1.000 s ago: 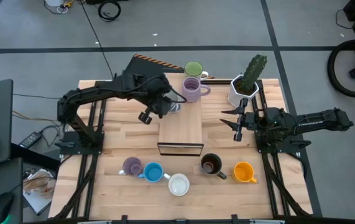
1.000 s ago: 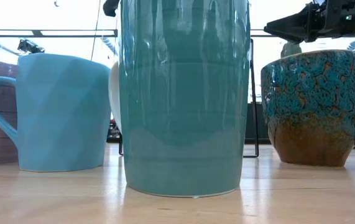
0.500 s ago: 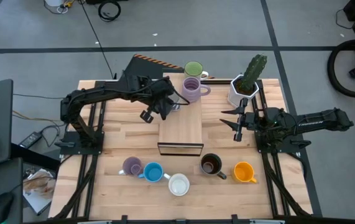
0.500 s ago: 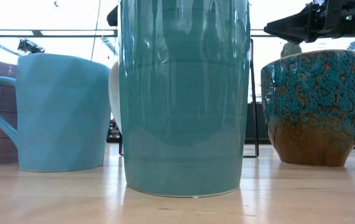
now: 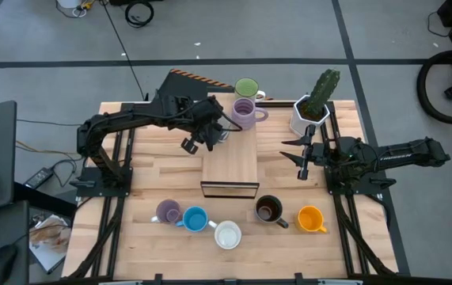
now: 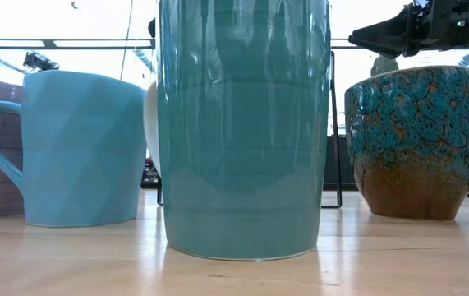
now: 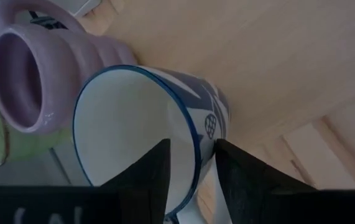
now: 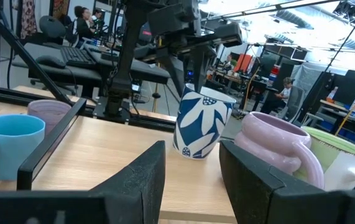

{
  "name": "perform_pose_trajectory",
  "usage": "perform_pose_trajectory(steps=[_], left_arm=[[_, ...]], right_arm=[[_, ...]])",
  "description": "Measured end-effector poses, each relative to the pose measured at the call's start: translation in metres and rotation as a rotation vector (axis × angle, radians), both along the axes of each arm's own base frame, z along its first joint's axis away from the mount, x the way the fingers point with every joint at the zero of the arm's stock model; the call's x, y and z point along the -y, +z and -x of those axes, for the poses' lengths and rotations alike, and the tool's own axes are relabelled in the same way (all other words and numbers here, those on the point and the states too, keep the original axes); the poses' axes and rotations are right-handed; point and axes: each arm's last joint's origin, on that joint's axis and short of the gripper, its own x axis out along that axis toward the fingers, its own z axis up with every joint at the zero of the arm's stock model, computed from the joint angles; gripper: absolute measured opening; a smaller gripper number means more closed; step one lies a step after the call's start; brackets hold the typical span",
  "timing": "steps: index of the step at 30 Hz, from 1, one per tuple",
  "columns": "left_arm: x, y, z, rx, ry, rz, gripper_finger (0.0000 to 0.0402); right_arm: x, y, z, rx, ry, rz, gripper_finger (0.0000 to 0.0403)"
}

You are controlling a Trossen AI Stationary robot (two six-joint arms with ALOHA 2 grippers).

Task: Place coffee mugs
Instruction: Put the white-blue mug on the shelf

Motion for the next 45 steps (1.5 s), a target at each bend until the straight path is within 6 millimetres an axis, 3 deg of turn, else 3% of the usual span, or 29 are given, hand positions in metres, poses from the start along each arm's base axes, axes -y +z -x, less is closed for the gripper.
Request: perform_pose_trajectory(steps=[19, 45], left_arm=[[-0.028, 0.001, 0.007, 0.028, 0.198, -0.036, 0.0134], [-0.030, 0.002, 0.007, 0.061, 0.307, -0.052, 0.0134]], right_arm=[[0.000, 0.000, 0.000, 0.000, 0.001, 0.000, 0.0158], [0.000, 0.000, 0.000, 0.000, 0.001, 0.000, 0.0158]])
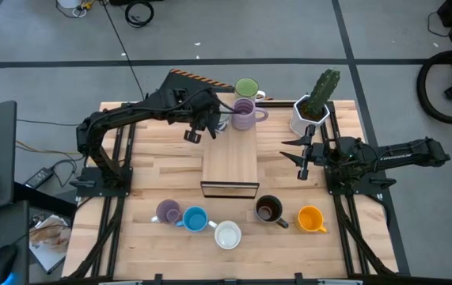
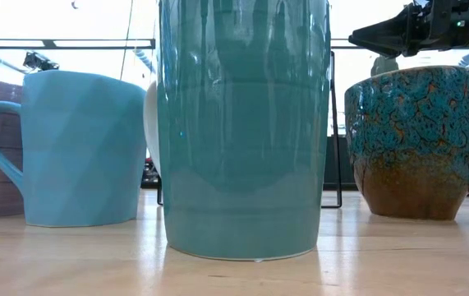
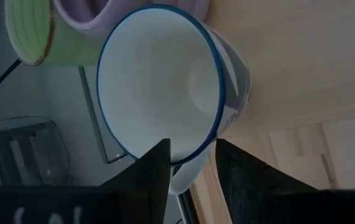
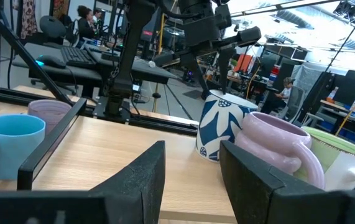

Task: Place coffee mugs
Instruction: Put the white-blue mug on the shelf

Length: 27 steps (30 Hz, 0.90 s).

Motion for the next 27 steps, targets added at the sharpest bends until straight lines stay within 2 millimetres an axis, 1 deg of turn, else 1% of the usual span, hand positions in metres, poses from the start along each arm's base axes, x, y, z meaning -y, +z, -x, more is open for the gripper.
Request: perform_pose_trajectory(steps=[3, 10, 12, 14, 19, 27], left_arm=[[-0.003, 0.001, 0.000, 0.009, 0.004, -0.006, 0.0134], [-0.016, 0.001, 0.004, 0.018, 0.036, 0.013, 0.0134], [-0.016, 0.000, 0.004, 0.032, 0.004, 0.060, 0.0134], [-0.015, 0.000, 0.004, 0.026, -0.021, 0.062, 0.0134], [-0.015, 0.001, 0.003, 0.022, -0.002, 0.022, 0.0134], [-0.024, 0.002, 0.005, 0.042, 0.044, 0.017, 0.0134]], right_arm=[[0.000, 0.000, 0.000, 0.000, 0.000, 0.000, 0.0158], [0.000, 0.000, 0.000, 0.000, 0.000, 0.000, 0.0158], [0.000, 0.000, 0.000, 0.000, 0.000, 0.000, 0.0158], [0.000, 0.000, 0.000, 0.000, 0.000, 0.000, 0.0158], [0.000, 0.000, 0.000, 0.000, 0.000, 0.000, 0.0158], [0.000, 0.000, 0.000, 0.000, 0.000, 0.000, 0.0158]])
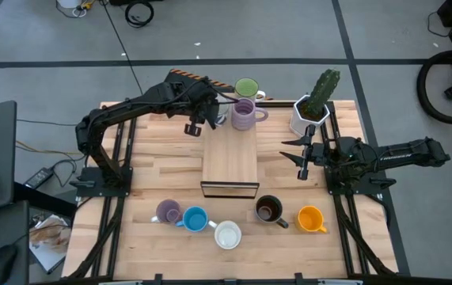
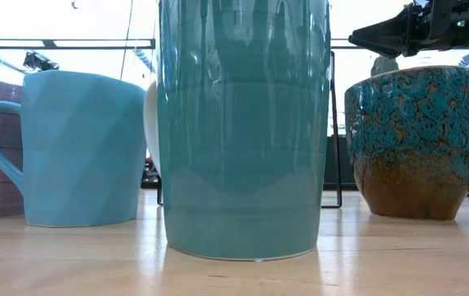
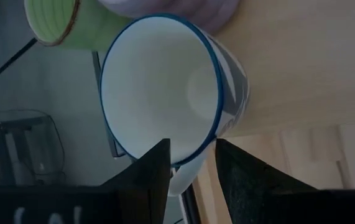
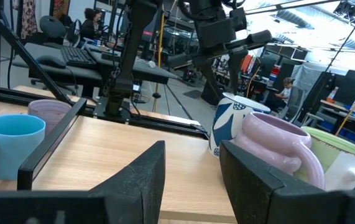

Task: Place coffee mugs
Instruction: Put the white-blue mug on the shelf

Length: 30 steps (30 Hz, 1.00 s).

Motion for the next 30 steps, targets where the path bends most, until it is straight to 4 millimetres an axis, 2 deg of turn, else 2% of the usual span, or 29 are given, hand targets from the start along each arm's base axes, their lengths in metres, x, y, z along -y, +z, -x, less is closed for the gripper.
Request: perform_pose_trajectory(steps=[20, 26, 30], left_arm=[[-0.017, 0.002, 0.004, 0.055, 0.056, 0.013, 0.0134], [-0.006, 0.004, 0.003, 0.000, -0.060, -0.016, 0.0134], [-0.001, 0.003, 0.000, 0.021, -0.143, 0.041, 0.0134]], right_arm=[[0.000, 0.000, 0.000, 0.000, 0.000, 0.000, 0.0158], [0.000, 0.000, 0.000, -0.001, -0.001, 0.001, 0.0158], [0.000, 0.000, 0.000, -0.001, -0.001, 0.001, 0.0158]])
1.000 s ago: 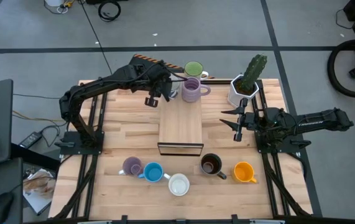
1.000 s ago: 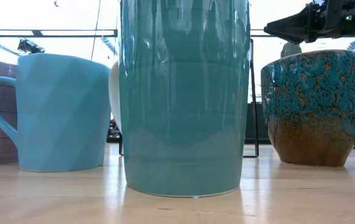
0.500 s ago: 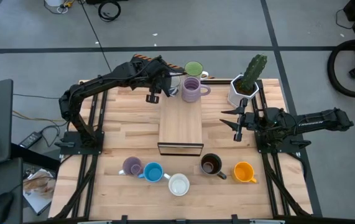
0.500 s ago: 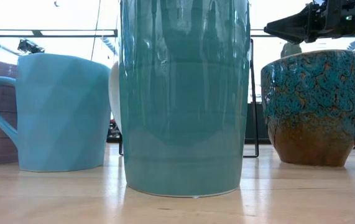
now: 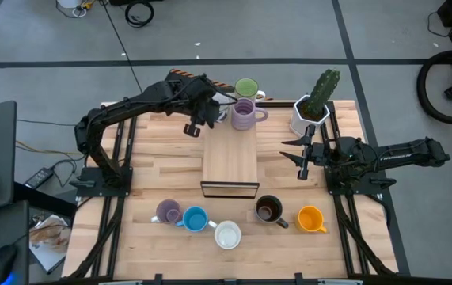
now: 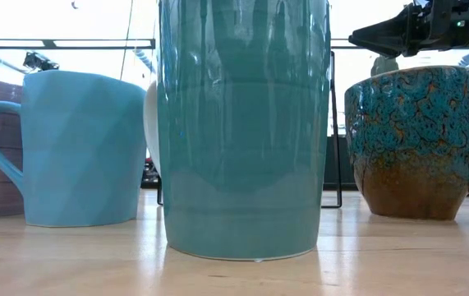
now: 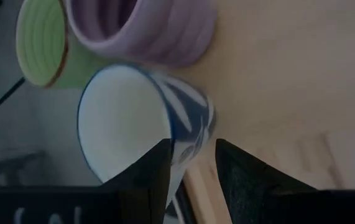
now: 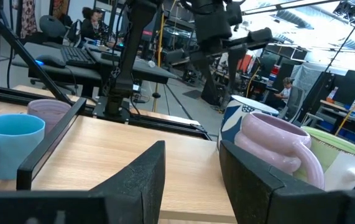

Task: Place coffee mugs
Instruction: Put the white-blue mug on the shelf

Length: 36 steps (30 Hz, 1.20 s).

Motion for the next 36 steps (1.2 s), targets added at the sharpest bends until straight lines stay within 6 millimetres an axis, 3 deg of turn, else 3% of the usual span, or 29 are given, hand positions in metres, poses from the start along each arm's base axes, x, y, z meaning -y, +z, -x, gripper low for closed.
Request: perform_pose_trajectory(steps=[5, 13, 20, 27, 36], left_arm=[[-0.007, 0.001, 0.002, 0.028, 0.051, 0.041, 0.0134], [-0.011, 0.020, 0.005, 0.096, 0.073, 0.073, 0.0130], [-0.011, 0.034, 0.012, 0.188, 0.221, 0.108, 0.0119], [-0.013, 0.029, 0.016, 0.216, 0.407, 0.212, 0.0119], [-0.001, 0.023, 0.003, 0.213, 0.446, 0.169, 0.0124]], right_arm=[[0.000, 0.000, 0.000, 0.000, -0.001, 0.000, 0.0158], [0.000, 0.001, 0.000, 0.008, -0.001, 0.000, 0.0158], [0.000, -0.002, -0.002, -0.015, -0.001, 0.000, 0.0158], [0.000, -0.003, -0.003, -0.018, -0.001, -0.011, 0.0158], [0.000, -0.001, -0.003, -0.003, -0.003, -0.016, 0.0158]])
